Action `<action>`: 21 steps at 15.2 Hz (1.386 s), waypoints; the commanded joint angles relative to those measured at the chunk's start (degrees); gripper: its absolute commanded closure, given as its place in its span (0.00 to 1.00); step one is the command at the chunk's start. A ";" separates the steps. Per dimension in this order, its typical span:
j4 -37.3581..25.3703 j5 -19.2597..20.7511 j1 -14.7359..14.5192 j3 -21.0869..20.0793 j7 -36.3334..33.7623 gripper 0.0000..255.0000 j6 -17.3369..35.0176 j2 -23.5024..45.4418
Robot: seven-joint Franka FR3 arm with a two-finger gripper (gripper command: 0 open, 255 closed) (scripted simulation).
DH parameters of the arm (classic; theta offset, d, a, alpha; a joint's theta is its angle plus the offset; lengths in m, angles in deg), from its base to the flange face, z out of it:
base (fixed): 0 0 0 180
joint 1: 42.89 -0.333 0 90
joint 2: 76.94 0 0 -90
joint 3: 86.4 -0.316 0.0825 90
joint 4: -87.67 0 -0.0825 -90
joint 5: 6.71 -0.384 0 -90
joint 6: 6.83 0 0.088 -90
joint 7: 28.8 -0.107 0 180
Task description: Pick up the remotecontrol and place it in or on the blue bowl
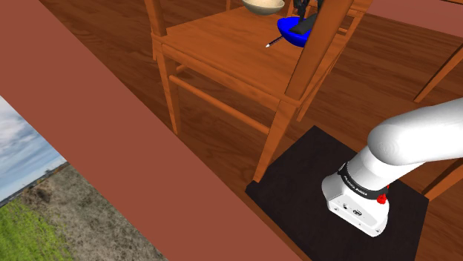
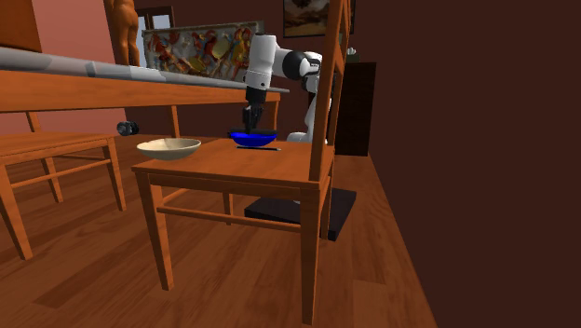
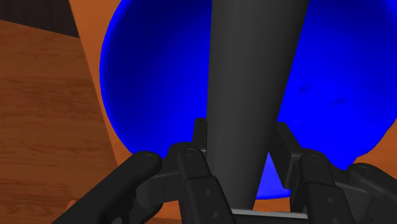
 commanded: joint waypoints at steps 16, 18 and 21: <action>-8.52 -0.11 0.02 -0.84 -0.08 0.00 -7.14 1.44; -8.52 -0.11 0.02 -0.84 -0.08 0.00 -7.14 1.45; -8.52 -0.11 0.02 -0.84 -0.08 0.00 -7.14 1.45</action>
